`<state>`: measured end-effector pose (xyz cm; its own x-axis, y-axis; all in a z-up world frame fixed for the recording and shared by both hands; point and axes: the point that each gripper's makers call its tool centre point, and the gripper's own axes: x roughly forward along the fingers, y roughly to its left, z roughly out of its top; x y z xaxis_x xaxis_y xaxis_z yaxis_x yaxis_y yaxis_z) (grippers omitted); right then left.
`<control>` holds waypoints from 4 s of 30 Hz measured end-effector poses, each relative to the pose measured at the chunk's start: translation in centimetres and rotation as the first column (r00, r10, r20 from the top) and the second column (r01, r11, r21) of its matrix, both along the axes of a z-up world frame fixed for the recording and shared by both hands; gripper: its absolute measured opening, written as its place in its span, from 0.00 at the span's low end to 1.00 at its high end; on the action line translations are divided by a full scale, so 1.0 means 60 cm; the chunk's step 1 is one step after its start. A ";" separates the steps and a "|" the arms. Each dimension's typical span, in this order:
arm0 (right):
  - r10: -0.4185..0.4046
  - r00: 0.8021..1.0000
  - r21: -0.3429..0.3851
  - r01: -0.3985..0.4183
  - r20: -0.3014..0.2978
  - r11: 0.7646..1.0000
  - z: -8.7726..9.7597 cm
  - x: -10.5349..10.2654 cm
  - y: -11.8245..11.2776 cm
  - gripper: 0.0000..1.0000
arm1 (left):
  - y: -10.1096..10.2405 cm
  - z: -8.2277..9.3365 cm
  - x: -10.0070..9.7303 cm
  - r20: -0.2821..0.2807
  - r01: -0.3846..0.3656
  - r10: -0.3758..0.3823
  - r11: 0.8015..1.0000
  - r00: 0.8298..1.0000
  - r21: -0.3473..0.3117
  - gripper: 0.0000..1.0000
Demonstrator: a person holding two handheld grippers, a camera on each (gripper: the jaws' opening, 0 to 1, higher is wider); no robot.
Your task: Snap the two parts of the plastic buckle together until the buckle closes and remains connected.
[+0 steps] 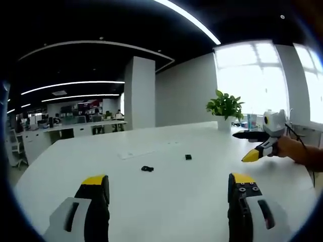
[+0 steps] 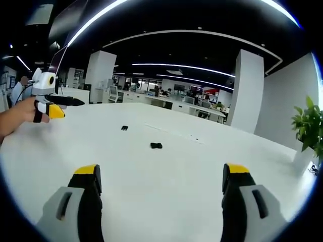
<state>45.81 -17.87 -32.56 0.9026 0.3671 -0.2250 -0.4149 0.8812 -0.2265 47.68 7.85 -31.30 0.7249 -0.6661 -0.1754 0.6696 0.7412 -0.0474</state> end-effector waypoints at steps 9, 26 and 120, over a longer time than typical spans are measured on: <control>0.008 1.000 0.025 -0.009 0.019 1.000 0.017 -0.008 0.006 1.00 | -0.003 0.001 -0.009 0.003 0.002 -0.002 1.000 1.000 0.011 1.00; -0.018 1.000 0.084 0.017 0.012 0.996 0.014 -0.060 -0.010 1.00 | 0.007 0.000 -0.037 0.022 -0.007 0.007 1.000 1.000 0.001 1.00; 0.095 0.995 0.057 -0.093 -0.041 0.994 -0.012 0.212 0.063 0.95 | -0.051 -0.030 0.202 -0.083 0.091 -0.088 0.995 0.993 0.033 1.00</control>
